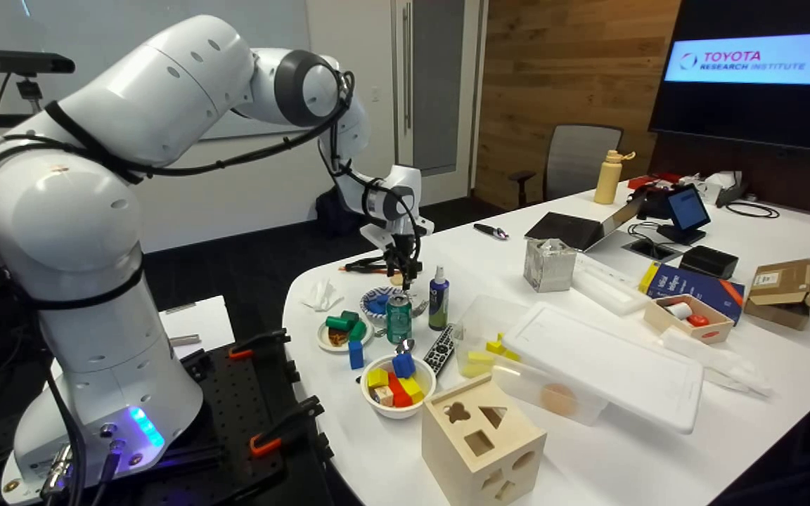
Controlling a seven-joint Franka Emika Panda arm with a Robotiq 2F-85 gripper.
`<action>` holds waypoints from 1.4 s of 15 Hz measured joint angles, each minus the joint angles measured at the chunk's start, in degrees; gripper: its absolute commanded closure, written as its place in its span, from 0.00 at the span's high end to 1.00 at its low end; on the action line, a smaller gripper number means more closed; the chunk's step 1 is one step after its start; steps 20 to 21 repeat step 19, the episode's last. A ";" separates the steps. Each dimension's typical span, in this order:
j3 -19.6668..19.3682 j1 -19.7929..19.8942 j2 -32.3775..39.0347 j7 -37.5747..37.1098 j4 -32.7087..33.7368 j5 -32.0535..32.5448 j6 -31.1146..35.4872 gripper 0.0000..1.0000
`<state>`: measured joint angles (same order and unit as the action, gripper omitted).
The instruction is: Move the first left bowl to the right
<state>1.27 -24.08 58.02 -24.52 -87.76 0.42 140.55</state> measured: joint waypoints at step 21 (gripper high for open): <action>3.15 14.83 -34.64 28.16 -30.56 4.94 -9.85 1.00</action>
